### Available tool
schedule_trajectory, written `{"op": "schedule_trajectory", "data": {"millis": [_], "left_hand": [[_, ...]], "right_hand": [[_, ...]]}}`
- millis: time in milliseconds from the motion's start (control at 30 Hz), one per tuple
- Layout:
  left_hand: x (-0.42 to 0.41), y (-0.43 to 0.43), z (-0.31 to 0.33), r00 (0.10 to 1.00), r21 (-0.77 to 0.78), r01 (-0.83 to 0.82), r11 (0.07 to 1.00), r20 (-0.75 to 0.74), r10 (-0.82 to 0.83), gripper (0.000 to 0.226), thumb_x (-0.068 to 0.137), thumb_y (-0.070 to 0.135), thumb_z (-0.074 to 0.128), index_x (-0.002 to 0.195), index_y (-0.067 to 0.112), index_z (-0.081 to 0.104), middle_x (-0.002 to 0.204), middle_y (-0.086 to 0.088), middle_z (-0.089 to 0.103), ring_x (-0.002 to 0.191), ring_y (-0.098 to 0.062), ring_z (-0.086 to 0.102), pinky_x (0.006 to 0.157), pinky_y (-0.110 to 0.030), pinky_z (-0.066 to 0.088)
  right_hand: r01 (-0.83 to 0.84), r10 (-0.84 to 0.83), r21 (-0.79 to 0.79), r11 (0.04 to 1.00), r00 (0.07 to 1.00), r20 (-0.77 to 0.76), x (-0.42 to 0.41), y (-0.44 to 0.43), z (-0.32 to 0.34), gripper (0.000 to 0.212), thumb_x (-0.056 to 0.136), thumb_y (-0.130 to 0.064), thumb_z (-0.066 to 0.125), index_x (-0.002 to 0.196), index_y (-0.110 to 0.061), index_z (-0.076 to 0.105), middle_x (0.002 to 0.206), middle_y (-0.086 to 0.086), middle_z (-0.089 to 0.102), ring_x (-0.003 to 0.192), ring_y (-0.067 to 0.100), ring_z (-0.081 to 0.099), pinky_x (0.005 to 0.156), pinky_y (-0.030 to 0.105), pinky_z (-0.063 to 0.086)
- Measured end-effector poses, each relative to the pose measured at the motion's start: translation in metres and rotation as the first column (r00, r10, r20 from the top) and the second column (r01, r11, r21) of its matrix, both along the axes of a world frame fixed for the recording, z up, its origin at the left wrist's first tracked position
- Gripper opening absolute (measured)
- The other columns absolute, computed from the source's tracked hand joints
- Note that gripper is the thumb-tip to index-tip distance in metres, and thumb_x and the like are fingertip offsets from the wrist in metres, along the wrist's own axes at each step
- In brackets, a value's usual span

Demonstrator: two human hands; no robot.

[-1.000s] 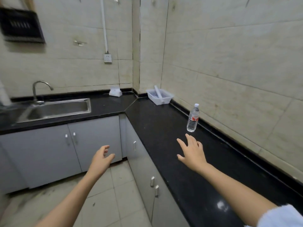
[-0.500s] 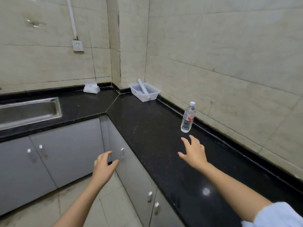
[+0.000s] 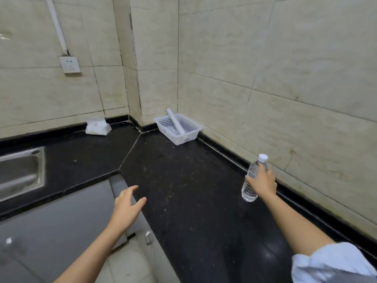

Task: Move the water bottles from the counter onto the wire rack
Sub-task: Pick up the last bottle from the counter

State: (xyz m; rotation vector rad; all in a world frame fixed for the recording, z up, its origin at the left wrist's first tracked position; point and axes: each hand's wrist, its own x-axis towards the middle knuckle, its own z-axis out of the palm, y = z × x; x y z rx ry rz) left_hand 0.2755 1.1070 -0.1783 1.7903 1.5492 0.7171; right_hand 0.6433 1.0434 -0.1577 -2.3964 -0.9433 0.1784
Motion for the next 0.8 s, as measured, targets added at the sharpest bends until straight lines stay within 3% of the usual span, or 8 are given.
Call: {"op": "schedule_trajectory", "data": {"millis": [167,233,400,500,600,700,800], "left_hand": [[0.039,0.054,-0.025,0.996,-0.079,0.088,0.993,0.004,-0.088,0.05,0.088,0.026,0.055,0.134,0.014,0.039,0.141,-0.013,0.039,0.127,-0.028,0.037,0.103,-0.039,0.032],[0.061,0.076,-0.029,0.989,-0.096,0.149,0.984,-0.009,-0.15,0.049,0.088,0.025,0.055,0.134,0.013,0.04,0.141,-0.014,0.039,0.131,-0.03,0.033,0.105,-0.038,0.029],[0.11,0.12,-0.033,0.953,-0.116,0.303,0.946,0.048,-0.299,0.048,0.088,0.021,0.056,0.133,0.012,0.041,0.139,-0.012,0.04,0.131,-0.028,0.032,0.106,-0.035,0.027],[0.137,0.142,-0.037,0.921,-0.131,0.389,0.912,0.084,-0.381,0.048,0.088,0.02,0.056,0.133,0.013,0.041,0.139,-0.011,0.04,0.13,-0.026,0.033,0.107,-0.035,0.027],[0.162,0.156,-0.048,0.883,-0.161,0.467,0.869,0.126,-0.451,0.049,0.087,0.021,0.057,0.133,0.014,0.041,0.14,-0.01,0.039,0.13,-0.025,0.035,0.107,-0.037,0.03],[0.191,0.157,-0.061,0.833,-0.212,0.553,0.805,0.15,-0.533,0.052,0.086,0.021,0.058,0.134,0.015,0.04,0.141,-0.01,0.037,0.131,-0.025,0.036,0.108,-0.038,0.032],[0.225,0.145,-0.065,0.746,-0.228,0.665,0.711,0.158,-0.647,0.06,0.083,0.023,0.062,0.136,0.016,0.036,0.143,-0.008,0.035,0.131,-0.024,0.034,0.108,-0.038,0.032]], "right_hand": [[0.067,-0.067,0.031,0.997,0.998,0.005,0.043,0.039,-0.002,0.059,0.08,-0.027,0.06,0.133,-0.02,0.037,0.132,0.025,0.038,0.118,0.043,0.04,0.098,0.049,0.039],[0.036,-0.035,-0.024,0.999,0.999,0.027,0.059,0.055,-0.002,0.055,0.081,-0.03,0.059,0.133,-0.021,0.041,0.134,0.025,0.037,0.12,0.043,0.04,0.1,0.045,0.038],[-0.019,0.032,-0.168,0.986,0.997,0.076,0.076,0.077,-0.003,0.026,0.087,-0.016,0.05,0.109,-0.009,0.061,0.123,0.021,0.047,0.107,0.039,0.051,0.09,0.037,0.042],[0.002,0.035,-0.233,0.973,0.987,0.156,0.081,0.076,0.0,0.035,0.089,-0.01,0.044,0.123,-0.012,0.053,0.126,0.019,0.05,0.112,0.037,0.05,0.089,0.037,0.042],[0.04,-0.024,-0.146,0.988,0.993,0.115,0.075,0.072,0.007,0.036,0.086,-0.009,0.051,0.121,-0.009,0.055,0.124,0.018,0.058,0.114,0.034,0.053,0.09,0.034,0.04],[0.078,-0.071,-0.068,0.995,0.993,0.094,0.062,0.058,0.009,0.026,0.08,-0.003,0.057,0.106,-0.003,0.063,0.11,0.019,0.063,0.105,0.033,0.055,0.079,0.025,0.035],[0.125,-0.122,-0.029,0.992,0.988,0.097,0.049,0.036,0.008,0.02,0.077,-0.001,0.06,0.097,-0.003,0.064,0.101,0.017,0.063,0.098,0.033,0.056,0.072,0.024,0.03]]}}
